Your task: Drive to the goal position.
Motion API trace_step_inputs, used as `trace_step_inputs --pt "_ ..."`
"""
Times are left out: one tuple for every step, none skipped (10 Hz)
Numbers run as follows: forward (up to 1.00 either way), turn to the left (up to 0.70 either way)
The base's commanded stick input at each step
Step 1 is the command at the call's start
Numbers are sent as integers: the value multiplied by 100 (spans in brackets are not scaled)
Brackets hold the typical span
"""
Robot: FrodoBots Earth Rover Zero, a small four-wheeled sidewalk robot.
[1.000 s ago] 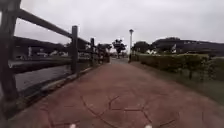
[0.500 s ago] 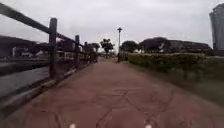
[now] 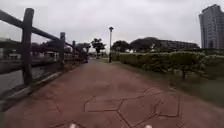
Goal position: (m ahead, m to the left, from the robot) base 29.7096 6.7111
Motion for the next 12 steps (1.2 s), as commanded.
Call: trace_step_inputs --pt "100 0" --pt "100 0" --pt "100 0" --pt "100 0" --pt "100 0" --pt "100 0" --pt "100 0" --pt "100 0" --pt "100 0" --pt "100 0" --pt "100 0" --pt "100 0"
